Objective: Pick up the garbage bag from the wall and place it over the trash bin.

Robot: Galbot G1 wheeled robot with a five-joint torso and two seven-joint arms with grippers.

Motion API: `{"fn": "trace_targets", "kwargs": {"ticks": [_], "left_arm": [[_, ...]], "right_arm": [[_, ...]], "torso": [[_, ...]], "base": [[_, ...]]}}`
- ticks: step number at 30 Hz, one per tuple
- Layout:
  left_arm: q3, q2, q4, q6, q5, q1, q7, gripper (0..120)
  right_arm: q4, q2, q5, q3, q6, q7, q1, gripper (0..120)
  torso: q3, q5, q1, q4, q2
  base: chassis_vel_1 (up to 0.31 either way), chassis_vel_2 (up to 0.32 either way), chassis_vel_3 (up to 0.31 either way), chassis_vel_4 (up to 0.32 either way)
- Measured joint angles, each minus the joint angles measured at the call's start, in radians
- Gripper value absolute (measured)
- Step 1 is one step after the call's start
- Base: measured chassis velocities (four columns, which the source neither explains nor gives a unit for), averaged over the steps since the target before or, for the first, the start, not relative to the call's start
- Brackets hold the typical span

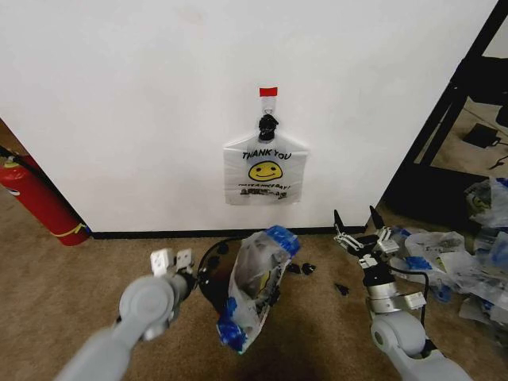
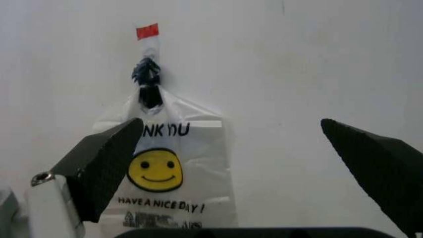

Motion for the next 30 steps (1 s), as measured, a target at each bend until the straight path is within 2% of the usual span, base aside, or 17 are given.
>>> {"fn": "trace_targets", "kwargs": {"ticks": [2,5,11,15,21,24,28,30], "left_arm": [[-0.009,-0.047,0.004,-0.038,0.042,0.018,-0.009,0],[-0.012,-0.075,0.01,-0.066,0.087,0.028,-0.01,0],[0.018,-0.123,0.035,-0.142,0.29,0.06,0.01,0],[0.027,-0.144,0.045,-0.163,0.344,0.066,0.009,0],[0.024,-0.193,0.039,-0.162,0.341,0.082,-0.002,0],[0.017,-0.236,0.042,-0.133,0.293,0.078,-0.052,0],[0.018,-0.24,0.048,-0.124,0.289,0.08,-0.064,0],[0.021,-0.241,0.046,-0.119,0.3,0.088,-0.062,8]], "right_arm": [[0.0,0.004,-0.005,-0.006,0.0,-0.002,0.002,100],[0.0,0.005,-0.009,-0.009,0.0,-0.005,0.002,100],[0.002,0.003,-0.021,-0.013,0.0,-0.007,-0.007,100],[0.01,-0.003,-0.023,-0.013,0.0,-0.008,-0.013,100],[0.03,-0.017,-0.023,-0.007,0.0,-0.008,-0.024,100],[0.041,-0.018,-0.024,-0.005,0.0,-0.007,-0.027,100],[0.042,-0.015,-0.026,-0.006,0.001,-0.007,-0.03,100],[0.04,-0.015,-0.029,-0.007,0.002,-0.007,-0.031,100]], "torso": [[0.0,0.0001,0.0,-0.0001,0.0],[0.0,0.0,0.0,-0.0003,0.0],[0.0,0.0001,0.0,0.0,0.0],[0.0,0.0002,0.0,-0.0001,0.0],[0.0,0.0,0.0,0.0,0.0],[0.0,0.0,0.0,-0.0001,0.0],[0.0,0.0002,0.0,-0.0001,0.0],[0.0,-0.0001,0.0,0.0,0.0]], "base": [[0.0,0.0,0.0,0.0],[0.0,0.0,0.0,0.0],[0.0,0.0,0.0,0.0],[0.0,0.0,0.0,0.0],[0.0,0.0,0.0,0.0],[0.0,0.0,0.0,0.0],[0.0,0.0,0.0,0.0],[0.0,0.0,0.0,0.0]]}}
